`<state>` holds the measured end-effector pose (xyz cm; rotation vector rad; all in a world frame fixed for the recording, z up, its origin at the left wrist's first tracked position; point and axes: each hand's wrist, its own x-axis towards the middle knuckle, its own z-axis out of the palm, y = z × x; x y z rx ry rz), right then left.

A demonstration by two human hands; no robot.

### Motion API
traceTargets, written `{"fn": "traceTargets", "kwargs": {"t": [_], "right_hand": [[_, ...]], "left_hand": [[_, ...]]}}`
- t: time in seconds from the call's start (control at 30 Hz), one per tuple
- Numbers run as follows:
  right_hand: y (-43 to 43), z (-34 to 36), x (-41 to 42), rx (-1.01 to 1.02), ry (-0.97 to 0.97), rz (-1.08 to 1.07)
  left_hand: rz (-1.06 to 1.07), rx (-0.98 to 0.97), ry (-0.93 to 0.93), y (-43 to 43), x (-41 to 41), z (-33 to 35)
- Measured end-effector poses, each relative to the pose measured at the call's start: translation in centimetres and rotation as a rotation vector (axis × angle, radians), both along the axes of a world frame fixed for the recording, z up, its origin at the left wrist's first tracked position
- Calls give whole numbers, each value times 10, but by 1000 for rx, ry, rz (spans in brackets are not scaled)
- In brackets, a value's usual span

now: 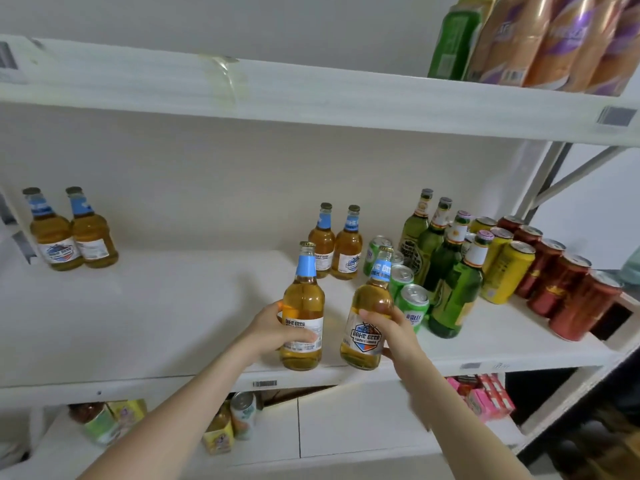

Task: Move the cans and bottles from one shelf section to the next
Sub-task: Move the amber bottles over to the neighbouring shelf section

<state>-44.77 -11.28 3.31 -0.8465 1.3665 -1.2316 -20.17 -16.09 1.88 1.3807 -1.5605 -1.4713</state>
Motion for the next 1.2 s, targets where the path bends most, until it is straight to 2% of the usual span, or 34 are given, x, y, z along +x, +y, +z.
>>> {"fn": "traceTargets", "kwargs": {"t": [0.37,0.6,0.87,1.2], "right_hand": [[-59,-11,-32,-4,-78,132],[-119,-31,-27,-78,-80,105],[-164,-52,-25,-147,-4,43],[-184,-64,-24,-233,123,94]], "left_hand": [[119,-19,-40,-40,-43,-5],[106,-61,-89,-100,-45,-18],[190,-117,-96,-151,-53,-38],[194,-175,-47,-169,-54,-52]]}}
